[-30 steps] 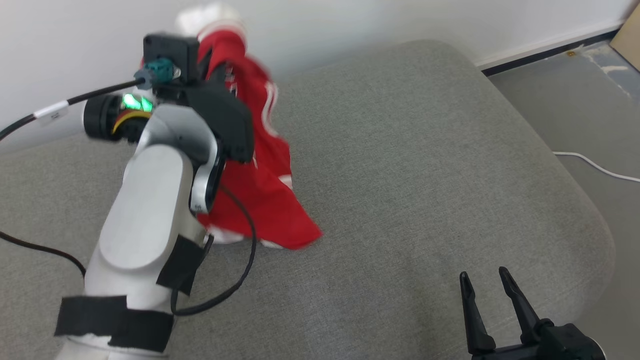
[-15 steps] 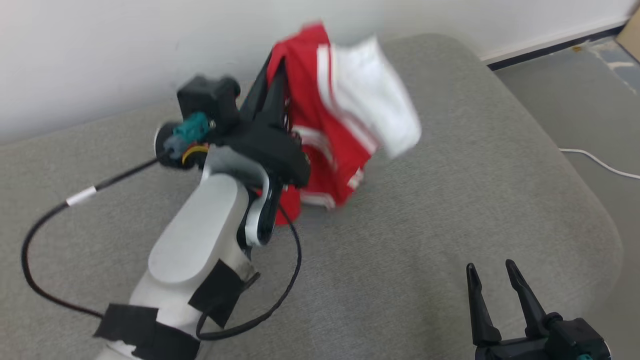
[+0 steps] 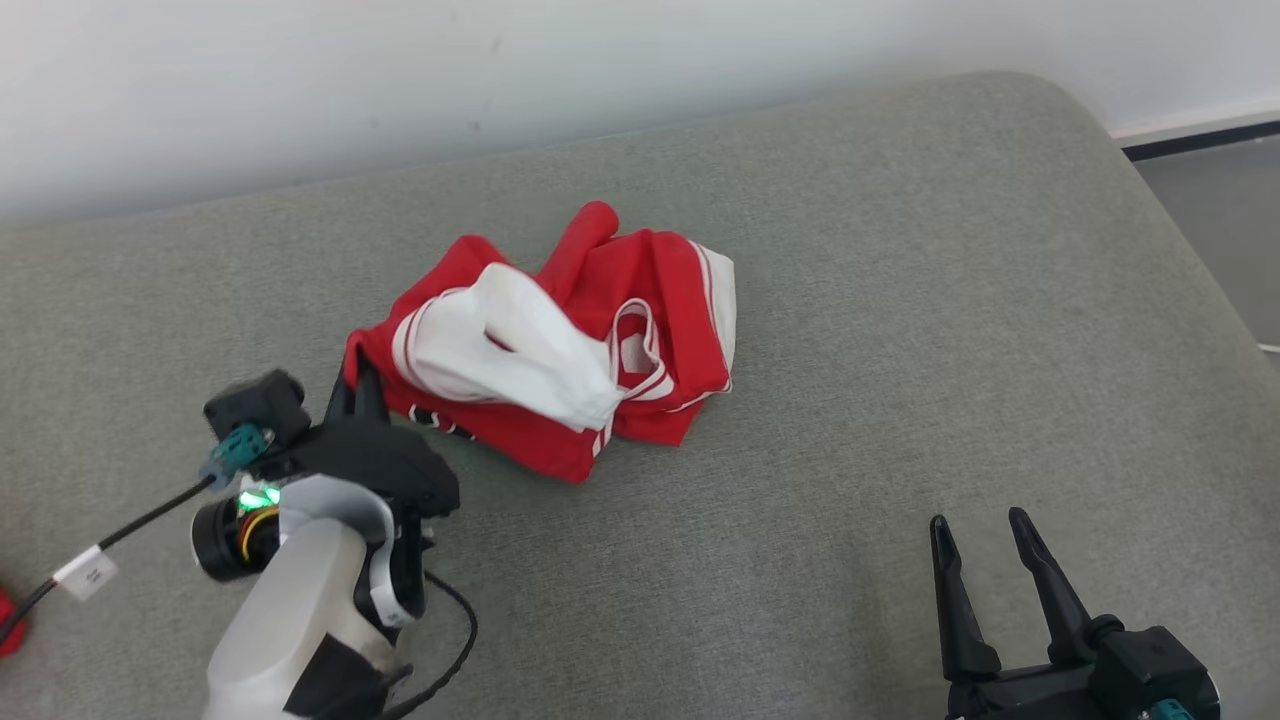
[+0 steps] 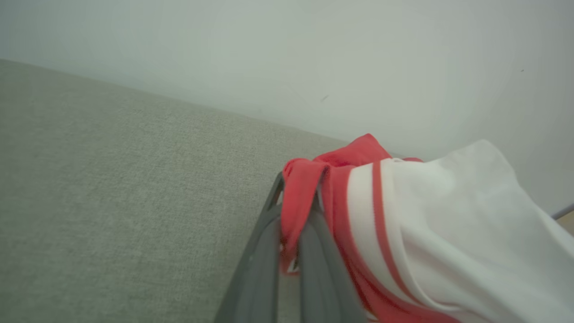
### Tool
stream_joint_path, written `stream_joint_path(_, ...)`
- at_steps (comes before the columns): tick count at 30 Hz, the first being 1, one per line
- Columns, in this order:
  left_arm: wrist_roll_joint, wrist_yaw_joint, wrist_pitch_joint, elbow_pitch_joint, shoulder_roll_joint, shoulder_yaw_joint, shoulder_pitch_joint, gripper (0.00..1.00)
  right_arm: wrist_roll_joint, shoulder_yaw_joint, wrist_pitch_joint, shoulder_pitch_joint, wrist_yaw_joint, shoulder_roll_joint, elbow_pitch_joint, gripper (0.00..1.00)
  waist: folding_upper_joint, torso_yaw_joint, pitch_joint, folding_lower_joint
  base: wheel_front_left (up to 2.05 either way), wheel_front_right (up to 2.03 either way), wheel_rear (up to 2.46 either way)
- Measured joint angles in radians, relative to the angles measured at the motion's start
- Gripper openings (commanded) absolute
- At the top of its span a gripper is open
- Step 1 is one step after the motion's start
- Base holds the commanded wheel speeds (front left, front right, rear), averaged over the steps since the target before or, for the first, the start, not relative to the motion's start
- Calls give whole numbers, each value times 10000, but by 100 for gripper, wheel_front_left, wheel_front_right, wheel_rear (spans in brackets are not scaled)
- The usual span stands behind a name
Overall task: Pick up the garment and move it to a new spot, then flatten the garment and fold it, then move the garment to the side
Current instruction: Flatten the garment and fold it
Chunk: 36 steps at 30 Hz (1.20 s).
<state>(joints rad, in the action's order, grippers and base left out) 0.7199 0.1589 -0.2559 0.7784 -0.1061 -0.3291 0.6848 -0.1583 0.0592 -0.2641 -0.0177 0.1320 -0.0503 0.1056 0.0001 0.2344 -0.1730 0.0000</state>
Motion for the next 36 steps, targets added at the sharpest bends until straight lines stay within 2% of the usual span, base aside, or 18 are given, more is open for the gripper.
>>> stream_joint_path(1,38,4,-31,81,-6,100,-107,50,0,-2,0,5,0,-2,4,100,0,-65,16,0,0,0,0)
stream_joint_path(2,38,-6,-36,138,-23,186,-221,50,0,13,0,6,-2,0,12,100,0,-123,38,0,0,0,0)
stream_joint_path(3,52,-10,-38,188,-33,282,-323,100,0,15,0,6,0,2,15,100,0,-170,65,0,0,0,0)
stream_joint_path(10,69,-94,-65,59,-94,1053,-1380,100,0,-12,0,-87,0,0,54,100,0,-360,338,0,0,0,0)
stream_joint_path(13,-374,-98,-65,-437,-278,1168,-1833,100,0,-48,0,-151,0,0,81,100,0,-435,472,-1,0,0,0)
stream_joint_path(20,-1415,-253,50,-1601,-407,295,-2265,100,-2,-48,0,-291,0,0,150,100,0,-639,800,-1,0,0,0)
stream_joint_path(25,-1990,-198,1072,-2627,-426,-579,-1961,100,-4,63,0,-323,-2,2,201,100,0,-659,984,-1,0,0,0)
stream_joint_path(30,-2196,-324,2836,-3494,-201,-1480,-1593,100,-17,79,0,-354,-2,2,194,100,0,-422,1035,-1,0,0,0)
stream_joint_path(36,-2197,-418,4295,-3463,12,-2176,-1290,100,-127,190,0,-312,0,2,190,100,0,114,986,0,0,0,0)
